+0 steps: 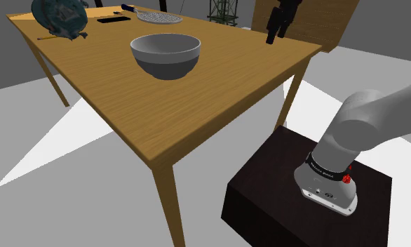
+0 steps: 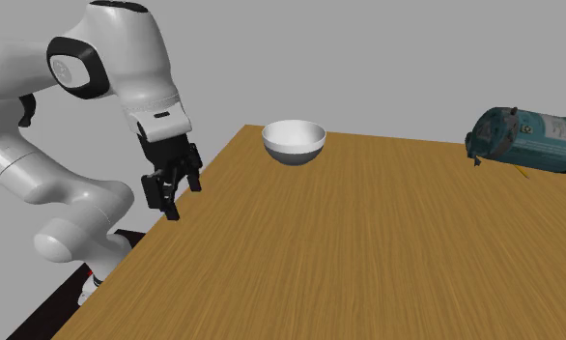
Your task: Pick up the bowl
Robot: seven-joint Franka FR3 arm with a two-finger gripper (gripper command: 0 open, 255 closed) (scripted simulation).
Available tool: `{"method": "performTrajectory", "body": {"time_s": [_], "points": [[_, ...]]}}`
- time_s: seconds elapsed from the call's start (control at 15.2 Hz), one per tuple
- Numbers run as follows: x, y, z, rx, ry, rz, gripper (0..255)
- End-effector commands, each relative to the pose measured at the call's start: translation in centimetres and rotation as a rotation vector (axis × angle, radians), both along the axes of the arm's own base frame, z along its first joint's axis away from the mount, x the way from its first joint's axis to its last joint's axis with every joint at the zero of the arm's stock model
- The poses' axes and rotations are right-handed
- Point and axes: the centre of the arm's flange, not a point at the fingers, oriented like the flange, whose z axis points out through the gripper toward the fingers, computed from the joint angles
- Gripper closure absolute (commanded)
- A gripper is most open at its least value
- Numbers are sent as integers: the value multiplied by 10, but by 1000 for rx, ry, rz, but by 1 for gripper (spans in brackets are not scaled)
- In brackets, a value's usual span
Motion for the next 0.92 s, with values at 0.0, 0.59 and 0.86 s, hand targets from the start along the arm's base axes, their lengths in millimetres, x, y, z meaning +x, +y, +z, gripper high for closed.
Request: {"method": "performTrajectory", "body": {"time_s": [0.0, 0.59, 0.86], "points": [[0, 0, 0, 0, 0, 0, 0], [65, 93, 12, 75, 55, -40, 0], [96, 132, 19, 108, 79, -58, 0]]}}
